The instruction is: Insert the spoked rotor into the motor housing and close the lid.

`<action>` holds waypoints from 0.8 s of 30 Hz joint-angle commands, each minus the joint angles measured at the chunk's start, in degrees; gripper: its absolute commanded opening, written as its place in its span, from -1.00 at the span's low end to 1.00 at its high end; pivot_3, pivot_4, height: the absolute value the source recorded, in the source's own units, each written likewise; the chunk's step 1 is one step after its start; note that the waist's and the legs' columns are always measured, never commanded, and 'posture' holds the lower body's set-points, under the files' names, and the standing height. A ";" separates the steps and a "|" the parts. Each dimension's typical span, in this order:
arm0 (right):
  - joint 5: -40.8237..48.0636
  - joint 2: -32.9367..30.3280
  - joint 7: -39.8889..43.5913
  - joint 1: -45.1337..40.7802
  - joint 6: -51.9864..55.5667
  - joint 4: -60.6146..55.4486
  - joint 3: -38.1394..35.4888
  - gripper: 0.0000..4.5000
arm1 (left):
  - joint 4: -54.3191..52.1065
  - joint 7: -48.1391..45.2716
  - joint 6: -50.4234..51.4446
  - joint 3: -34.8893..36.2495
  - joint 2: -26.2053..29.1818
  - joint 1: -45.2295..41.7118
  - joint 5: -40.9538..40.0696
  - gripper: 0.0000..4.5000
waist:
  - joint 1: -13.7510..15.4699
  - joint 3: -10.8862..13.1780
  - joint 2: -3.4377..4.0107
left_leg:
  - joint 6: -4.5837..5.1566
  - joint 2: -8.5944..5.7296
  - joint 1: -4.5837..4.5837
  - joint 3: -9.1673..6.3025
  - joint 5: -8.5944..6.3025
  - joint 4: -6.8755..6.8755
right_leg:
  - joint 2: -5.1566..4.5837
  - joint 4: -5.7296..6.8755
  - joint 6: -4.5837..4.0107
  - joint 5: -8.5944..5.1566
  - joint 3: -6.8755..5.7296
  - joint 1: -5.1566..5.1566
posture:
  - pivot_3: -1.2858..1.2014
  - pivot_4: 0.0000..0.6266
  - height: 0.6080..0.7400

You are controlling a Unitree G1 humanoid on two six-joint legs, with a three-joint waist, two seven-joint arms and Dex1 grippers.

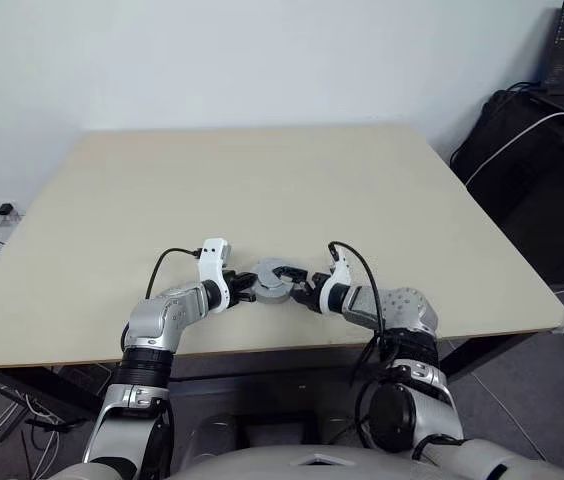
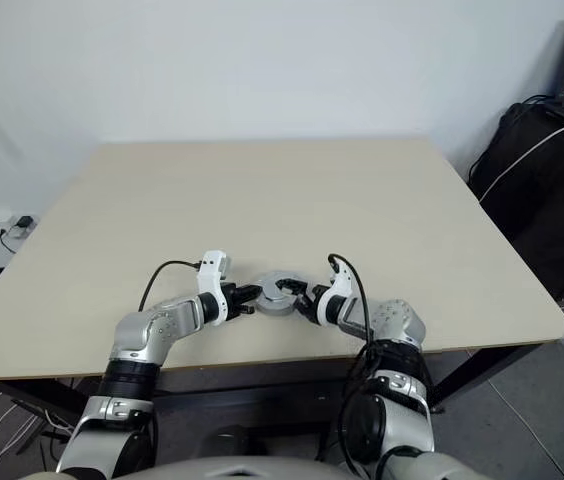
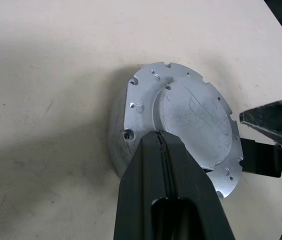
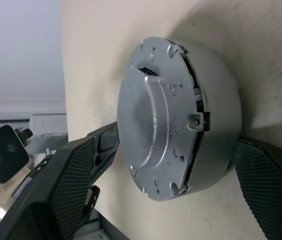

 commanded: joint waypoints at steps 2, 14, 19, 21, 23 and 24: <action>7.55 3.24 5.96 -0.41 3.11 -3.87 2.26 0.99 | 1.32 -0.76 1.72 -2.76 -1.33 0.54 0.01 -1.00 | 0.08 0.02 0.02 | -0.02 0.00 -0.05 0.00 0.00 -0.06 | 0.02 -0.01 -0.01 -0.01 0.01 -0.07 | 0.03 -1.00 1.00; 7.20 3.62 2.63 0.26 -1.45 -3.64 0.86 0.99 | 1.51 -1.02 1.48 -2.56 -1.55 0.61 0.47 -1.00 | 0.11 0.03 0.04 | -0.07 -0.02 -0.45 -0.02 0.09 0.00 | 0.24 -0.01 0.03 0.04 -0.01 -0.27 | 0.03 -1.00 1.00; 8.04 3.66 2.50 0.57 -1.03 -4.51 0.80 0.74 | 1.46 -1.11 1.46 -2.66 -1.62 0.71 0.56 -1.00 | 0.14 0.03 0.03 | -0.06 -0.03 -0.46 -0.02 0.09 0.00 | 0.22 -0.01 0.03 0.04 -0.01 -0.26 | 0.03 -1.00 1.00; 8.10 3.55 2.50 0.58 -0.98 -4.47 0.80 0.45 | 1.52 -1.17 1.46 -2.62 -1.67 0.65 0.62 -1.00 | 0.17 0.03 0.04 | -0.06 -0.03 -0.46 -0.01 0.09 -0.01 | 0.22 -0.01 0.03 0.04 -0.01 -0.26 | 0.03 -1.00 1.00; 8.07 3.34 2.44 0.71 -0.86 -4.56 0.92 0.16 | 1.64 -1.22 1.42 -2.54 -1.72 0.55 0.71 -1.00 | 0.32 0.04 0.04 | -0.06 -0.04 -0.49 -0.02 0.09 0.00 | 0.22 -0.01 0.03 0.04 -0.01 -0.26 | 0.03 -1.00 1.00; 8.04 3.21 2.41 0.78 -0.86 -4.50 0.94 0.01 | 1.66 -1.23 1.39 -2.51 -1.74 0.52 0.73 -1.00 | 0.39 0.04 0.04 | -0.06 -0.04 -0.51 -0.01 0.09 0.00 | 0.22 -0.01 0.03 0.04 -0.01 -0.26 | 0.03 -1.00 1.00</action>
